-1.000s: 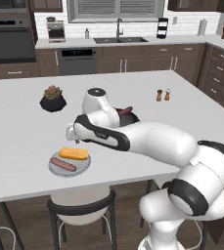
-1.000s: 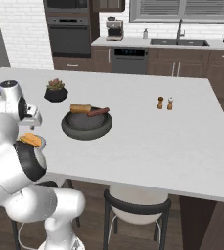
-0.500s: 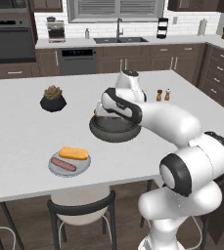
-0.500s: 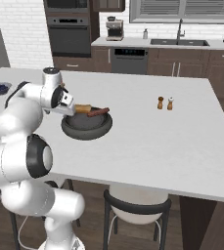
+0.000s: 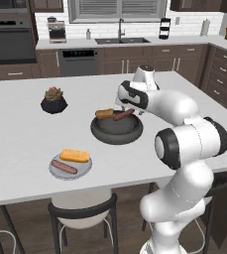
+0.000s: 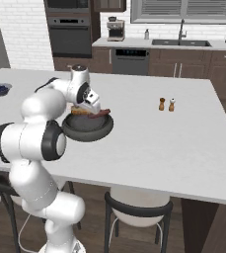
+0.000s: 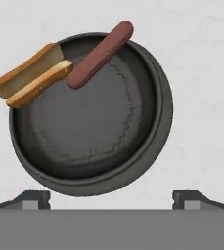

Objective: Place one bun and one sausage from the bowl on each plate.

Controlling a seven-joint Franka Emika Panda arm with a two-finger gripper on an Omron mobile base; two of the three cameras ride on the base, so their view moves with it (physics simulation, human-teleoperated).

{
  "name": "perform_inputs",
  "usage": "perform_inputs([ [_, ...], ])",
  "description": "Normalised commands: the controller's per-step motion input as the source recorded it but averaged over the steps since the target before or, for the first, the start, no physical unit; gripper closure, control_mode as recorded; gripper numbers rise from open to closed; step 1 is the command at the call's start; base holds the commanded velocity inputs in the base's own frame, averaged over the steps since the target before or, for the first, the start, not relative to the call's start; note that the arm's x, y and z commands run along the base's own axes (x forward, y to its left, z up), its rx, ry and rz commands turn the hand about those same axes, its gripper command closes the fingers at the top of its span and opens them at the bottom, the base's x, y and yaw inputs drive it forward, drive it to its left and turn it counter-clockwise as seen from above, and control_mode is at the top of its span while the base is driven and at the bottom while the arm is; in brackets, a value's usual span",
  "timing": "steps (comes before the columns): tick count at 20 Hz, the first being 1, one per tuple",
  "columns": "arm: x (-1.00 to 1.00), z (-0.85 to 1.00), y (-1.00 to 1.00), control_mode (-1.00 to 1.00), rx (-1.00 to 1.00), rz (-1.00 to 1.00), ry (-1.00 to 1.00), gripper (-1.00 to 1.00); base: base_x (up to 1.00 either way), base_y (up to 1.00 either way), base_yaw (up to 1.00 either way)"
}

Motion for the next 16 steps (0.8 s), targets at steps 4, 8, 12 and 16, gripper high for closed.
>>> perform_inputs([
  [4, 0.71, -0.39, -0.19, -1.00, 0.02, -0.29, 0.00, -1.00, 0.00, 0.00, 0.00],
  [8, 0.43, -0.41, -0.02, -1.00, 0.02, -0.24, 0.00, -1.00, 0.00, 0.00, 0.00],
  [12, 0.56, -0.35, -0.05, -1.00, 0.04, -0.23, 0.03, -1.00, 0.00, 0.00, 0.00],
  [16, 0.69, -0.23, -0.21, -1.00, 0.05, -0.18, 0.05, -1.00, 0.00, 0.00, 0.00],
])
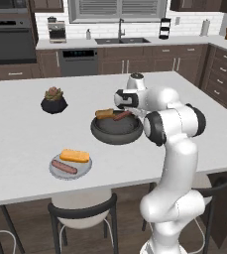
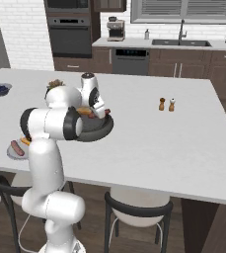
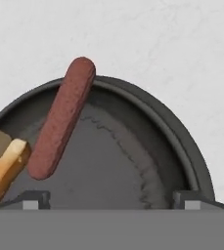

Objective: Place one bun and one sausage from the bowl on each plate.

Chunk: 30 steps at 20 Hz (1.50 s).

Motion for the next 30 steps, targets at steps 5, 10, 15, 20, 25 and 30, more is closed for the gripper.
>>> perform_inputs([
  [5, 0.75, -0.09, -0.09, -1.00, 0.05, -0.08, 0.06, -1.00, 0.00, 0.00, 0.00],
  [10, 0.57, -0.23, 0.00, -1.00, 0.01, -0.02, 0.02, -1.00, 0.00, 0.00, 0.00],
  [15, 0.25, -0.35, 0.00, -1.00, 0.00, -0.01, 0.00, -1.00, 0.00, 0.00, 0.00],
  [20, -0.18, -0.50, 0.00, -1.00, 0.00, -0.02, 0.00, -1.00, 0.00, 0.00, 0.00],
  [25, -0.06, -0.46, 0.00, -1.00, 0.00, -0.04, 0.00, 1.00, 0.00, 0.00, 0.00],
  [30, -0.01, -0.14, 0.00, -1.00, 0.00, -0.07, 0.00, 1.00, 0.00, 0.00, 0.00],
])
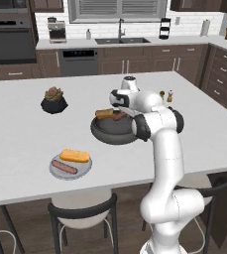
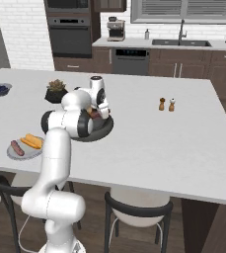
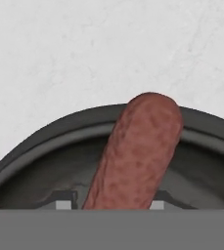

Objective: Place one bun and one sausage from the bowl on each plate.

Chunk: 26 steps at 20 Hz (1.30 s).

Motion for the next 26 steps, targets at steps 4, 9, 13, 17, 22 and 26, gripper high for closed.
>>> perform_inputs([
  [4, -0.25, 0.72, -0.16, -1.00, 0.06, -0.09, -0.06, 1.00, 0.00, 0.00, 0.00],
  [9, -0.74, 1.00, -0.36, -1.00, 0.08, -0.03, -0.05, 1.00, 0.00, 0.00, 0.00],
  [13, -1.00, 0.93, -0.04, -1.00, 0.02, 0.09, 0.00, 1.00, 0.00, 0.00, 0.00],
  [17, -1.00, 0.69, 0.12, -1.00, 0.00, 0.22, 0.02, 1.00, 0.00, 0.00, 0.00],
  [22, -1.00, 0.35, 0.24, -1.00, -0.02, 0.28, 0.09, 1.00, 0.00, 0.00, 0.00],
  [26, -1.00, 0.06, 0.36, -1.00, -0.09, 0.35, 0.09, 1.00, 0.00, 0.00, 0.00],
])
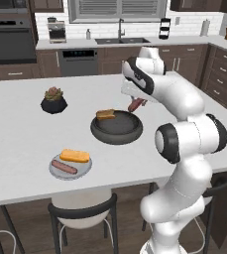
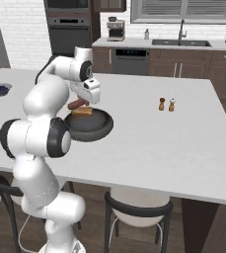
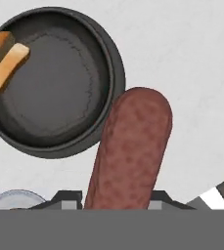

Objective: Place one bun and one sausage from the bowl on each plate.

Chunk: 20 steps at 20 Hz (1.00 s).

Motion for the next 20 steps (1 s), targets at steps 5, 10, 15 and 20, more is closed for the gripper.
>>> perform_inputs([
  [5, -1.00, 0.00, 0.41, -1.00, -0.10, 0.35, 0.03, 1.00, 0.00, 0.00, 0.00],
  [10, -0.60, -0.01, 0.22, 1.00, -0.02, 0.16, 0.00, 1.00, -0.40, 0.20, 0.07],
  [15, 0.00, 0.00, 0.00, 1.00, 0.00, 0.00, 0.00, 1.00, -0.87, 0.98, 0.04],
  [20, 0.00, 0.00, 0.00, 1.00, 0.00, 0.00, 0.00, 1.00, -0.07, 1.00, -0.03],
])
